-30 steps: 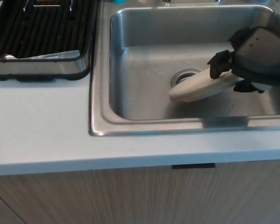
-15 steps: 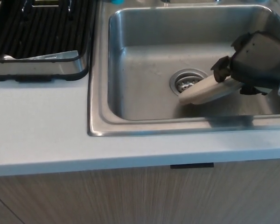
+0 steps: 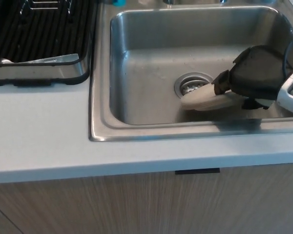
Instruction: Pick up a plate using the right hand and walk towards the sink and put it inside
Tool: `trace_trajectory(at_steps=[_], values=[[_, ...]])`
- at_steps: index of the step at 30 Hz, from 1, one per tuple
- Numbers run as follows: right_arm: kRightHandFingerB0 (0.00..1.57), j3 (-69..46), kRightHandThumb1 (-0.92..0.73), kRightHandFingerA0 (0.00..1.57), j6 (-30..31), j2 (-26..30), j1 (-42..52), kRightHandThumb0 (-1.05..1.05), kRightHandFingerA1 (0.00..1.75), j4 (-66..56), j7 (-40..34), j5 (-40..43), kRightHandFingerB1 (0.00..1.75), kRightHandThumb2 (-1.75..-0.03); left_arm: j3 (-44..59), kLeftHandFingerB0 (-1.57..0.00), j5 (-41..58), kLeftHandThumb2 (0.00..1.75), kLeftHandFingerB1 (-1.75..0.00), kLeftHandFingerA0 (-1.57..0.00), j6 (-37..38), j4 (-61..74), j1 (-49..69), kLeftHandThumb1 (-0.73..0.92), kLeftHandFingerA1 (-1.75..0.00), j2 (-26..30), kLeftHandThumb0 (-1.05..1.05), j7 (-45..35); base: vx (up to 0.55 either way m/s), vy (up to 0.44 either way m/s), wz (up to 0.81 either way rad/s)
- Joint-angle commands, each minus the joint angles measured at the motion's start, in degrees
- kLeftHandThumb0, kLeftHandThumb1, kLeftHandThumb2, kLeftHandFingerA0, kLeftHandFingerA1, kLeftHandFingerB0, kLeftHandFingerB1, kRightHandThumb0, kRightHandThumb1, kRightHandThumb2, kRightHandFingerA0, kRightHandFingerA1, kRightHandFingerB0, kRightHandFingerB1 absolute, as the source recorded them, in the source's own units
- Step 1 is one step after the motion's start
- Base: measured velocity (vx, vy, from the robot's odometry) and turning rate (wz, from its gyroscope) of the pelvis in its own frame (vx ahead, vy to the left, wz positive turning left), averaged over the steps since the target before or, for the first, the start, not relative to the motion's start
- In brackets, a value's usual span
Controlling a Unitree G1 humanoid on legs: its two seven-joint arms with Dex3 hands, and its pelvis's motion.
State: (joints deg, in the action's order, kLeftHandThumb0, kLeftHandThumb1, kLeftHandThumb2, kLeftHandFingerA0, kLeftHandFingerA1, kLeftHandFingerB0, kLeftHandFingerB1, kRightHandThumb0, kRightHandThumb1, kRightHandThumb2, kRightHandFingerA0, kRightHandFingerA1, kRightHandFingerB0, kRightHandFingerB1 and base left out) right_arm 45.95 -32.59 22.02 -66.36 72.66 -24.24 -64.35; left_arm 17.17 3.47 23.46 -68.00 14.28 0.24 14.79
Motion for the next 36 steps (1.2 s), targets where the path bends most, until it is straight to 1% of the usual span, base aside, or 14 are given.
trace_trajectory(at_steps=[1, 3, 4, 5, 9, 10, 16, 17, 18, 19, 28, 29, 32, 36], values=[[0.46, -5.86, -0.67, 0.65, 8.8, -3.92, 1.18, -0.25, 1.21, 2.41, 25.59, 9.15, 0.49, -0.65, 0.48, -0.72, 0.38, 1.37, -1.3, -0.85, 3.78, -0.22, 0.34, 0.7, -1.58, 1.33, -0.03, 0.39, 0.0, 0.0, 0.0], [0.46, -6.08, -0.67, 0.65, 8.89, -3.91, 1.24, -0.25, 1.21, 2.23, 25.91, 9.09, 0.49, -0.65, 0.49, -0.72, 0.37, 1.37, -1.3, -0.85, 3.78, -0.22, 0.34, 0.7, -1.58, 1.33, -0.03, 0.39, 0.0, 0.0, 0.0], [0.19, -8.57, -0.67, 0.46, 14.3, -6.07, 0.62, -0.19, 1.18, 3.63, 34.22, 11.68, 0.33, -0.62, 0.4, -0.96, 0.36, 1.35, -1.09, -1.21, 4.35, -0.02, 0.5, 0.76, -1.25, 1.2, 0.0, -0.02, 0.0, 0.0, 0.0], [0.01, -8.46, -0.46, 0.18, 14.76, -6.3, 0.37, -0.16, 0.56, 4.01, 35.18, 11.32, 0.46, -0.94, 0.3, -0.97, 0.31, 1.35, -1.09, -1.22, 4.43, 0.39, 0.61, 0.75, -1.25, 1.01, 0.0, 0.02, 0.0, 0.0, 0.0], [0.01, -8.88, -0.46, 0.18, 14.99, -6.32, 0.43, -0.16, 0.56, 3.71, 35.82, 11.04, 0.46, -0.94, 0.3, -0.97, 0.29, 1.35, -1.09, -1.22, 4.42, 0.45, 0.62, 0.75, -1.25, 0.98, 0.0, 0.03, 0.0, 0.0, 0.0], [0.0, -3.8, -0.37, 0.0, 14.93, -5.42, -1.15, -0.78, 0.09, 2.94, 34.02, 4.85, 0.0, -0.68, 0.68, -0.92, 0.95, 1.35, -1.06, -1.17, 3.76, 1.01, 0.51, 0.76, -1.23, 0.71, 0.0, -0.45, 0.0, 0.0, 0.0], [0.0, -1.59, -0.5, 0.0, 16.49, -4.5, -3.5, -0.83, 0.21, 1.53, 33.73, 1.81, 0.06, -0.83, 0.48, -0.96, 0.56, 1.35, -1.09, -1.2, 4.44, 1.36, 0.67, 0.75, -1.24, 0.86, -0.01, -0.39, 0.0, 0.0, 0.0], [0.0, -1.34, -0.51, 0.0, 16.89, -4.52, -3.81, -0.86, 0.22, 1.41, 34.33, 1.63, 0.05, -0.84, 0.49, -0.76, 0.56, 1.52, -1.34, -0.95, 4.36, 1.38, 0.61, 0.63, -1.64, 0.84, 0.01, -0.35, 0.0, 0.0, 0.0], [0.0, -1.0, -0.51, 0.0, 17.39, -4.57, -4.31, -0.86, 0.22, 1.35, 35.11, 1.31, 0.05, -0.84, 0.5, -0.76, 0.58, 1.52, -1.34, -0.95, 4.27, 1.4, 0.52, 0.63, -1.64, 0.82, 0.01, -0.3, 0.0, 0.0, 0.0], [0.0, -0.96, -0.5, 0.0, 17.65, -4.52, -4.8, -0.82, 0.25, 1.29, 35.91, 1.38, 0.06, -0.85, 0.24, -0.95, 0.22, 1.34, -1.08, -1.2, 4.37, 1.31, 0.61, 0.74, -1.24, 0.88, 0.01, -0.05, 0.0, 0.0, 0.0], [0.0, -5.72, -0.5, 0.0, 17.95, -3.1, -9.25, -0.81, 0.2, 0.2, 45.51, 7.22, 0.0, -0.78, 0.51, -1.0, 0.47, 1.39, -1.12, -1.24, 4.26, -0.18, -0.04, 0.79, -1.28, 0.86, 0.03, -0.21, 0.0, 0.0, 0.0], [0.0, -6.67, -0.38, 0.0, 17.88, -2.95, -9.55, -0.69, 0.0, 0.05, 46.53, 8.21, 0.01, -0.64, 0.63, -0.75, 0.62, 1.59, -1.32, -0.91, 4.2, -0.26, -0.12, 0.65, -1.6, 0.84, 0.04, -0.33, 0.0, 0.0, 0.0], [0.0, -10.58, -0.42, 0.0, 17.37, -2.12, -11.14, -0.7, 0.0, -0.74, 52.28, 11.96, 0.03, -0.67, -0.3, -1.0, -0.71, 1.34, -1.1, -1.21, 4.34, -0.92, 0.21, 0.73, -1.24, 1.26, 0.02, 0.65, 0.0, 0.0, 0.0], [0.0, -12.82, -0.57, 0.0, 18.13, -1.38, -14.88, -0.76, 0.0, -0.77, 57.57, 13.17, 0.03, -0.79, -0.11, -0.96, -0.41, 1.34, -1.08, -1.19, 4.3, -1.14, 0.27, 0.75, -1.23, 1.41, 0.03, 0.63, 0.0, 0.0, 0.0]])
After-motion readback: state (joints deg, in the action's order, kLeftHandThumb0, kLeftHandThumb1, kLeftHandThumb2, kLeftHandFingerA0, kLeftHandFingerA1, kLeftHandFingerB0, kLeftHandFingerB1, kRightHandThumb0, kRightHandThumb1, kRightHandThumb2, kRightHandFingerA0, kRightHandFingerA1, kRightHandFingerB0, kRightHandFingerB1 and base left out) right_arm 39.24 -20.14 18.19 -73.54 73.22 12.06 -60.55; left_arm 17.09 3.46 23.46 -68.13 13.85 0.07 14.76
